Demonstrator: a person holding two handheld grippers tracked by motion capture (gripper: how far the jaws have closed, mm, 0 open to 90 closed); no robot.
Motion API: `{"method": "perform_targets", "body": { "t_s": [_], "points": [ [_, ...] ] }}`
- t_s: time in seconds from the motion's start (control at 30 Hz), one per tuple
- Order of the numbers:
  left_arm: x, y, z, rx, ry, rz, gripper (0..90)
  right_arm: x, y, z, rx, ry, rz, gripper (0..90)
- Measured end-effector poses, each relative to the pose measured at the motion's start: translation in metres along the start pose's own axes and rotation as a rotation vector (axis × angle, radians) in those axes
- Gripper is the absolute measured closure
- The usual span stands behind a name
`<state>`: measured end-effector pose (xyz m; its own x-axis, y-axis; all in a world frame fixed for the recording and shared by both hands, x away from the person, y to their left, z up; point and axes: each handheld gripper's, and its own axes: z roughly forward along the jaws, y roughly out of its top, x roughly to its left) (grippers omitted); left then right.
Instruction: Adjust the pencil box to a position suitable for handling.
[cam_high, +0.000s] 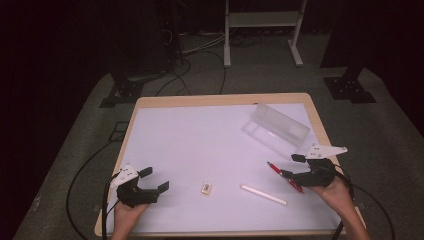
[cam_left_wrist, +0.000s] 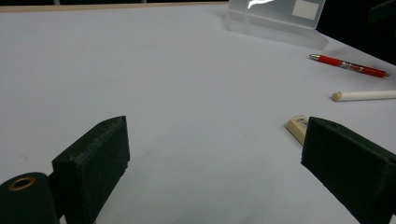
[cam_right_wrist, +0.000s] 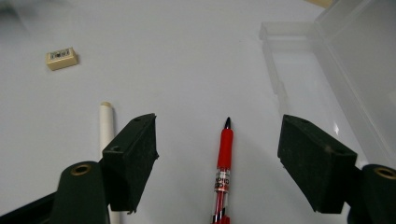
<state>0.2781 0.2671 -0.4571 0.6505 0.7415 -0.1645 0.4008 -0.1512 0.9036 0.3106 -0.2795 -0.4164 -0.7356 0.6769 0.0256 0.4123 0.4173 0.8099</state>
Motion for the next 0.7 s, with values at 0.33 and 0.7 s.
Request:
{"method": "perform_targets", "body": {
  "t_s": [0.33, 0.7],
  "points": [
    [0.001, 0.0, -0.002, -0.007, -0.001, 0.0, 7.3, -0.006, 0.013, 0.013, 0.021, 0.004, -0.011, 26.2],
    [0.001, 0.0, -0.002, -0.009, -0.002, -0.001, 7.2, -0.015, 0.028, 0.025, 0.038, 0.001, -0.038, 25.6]
  ]
}}
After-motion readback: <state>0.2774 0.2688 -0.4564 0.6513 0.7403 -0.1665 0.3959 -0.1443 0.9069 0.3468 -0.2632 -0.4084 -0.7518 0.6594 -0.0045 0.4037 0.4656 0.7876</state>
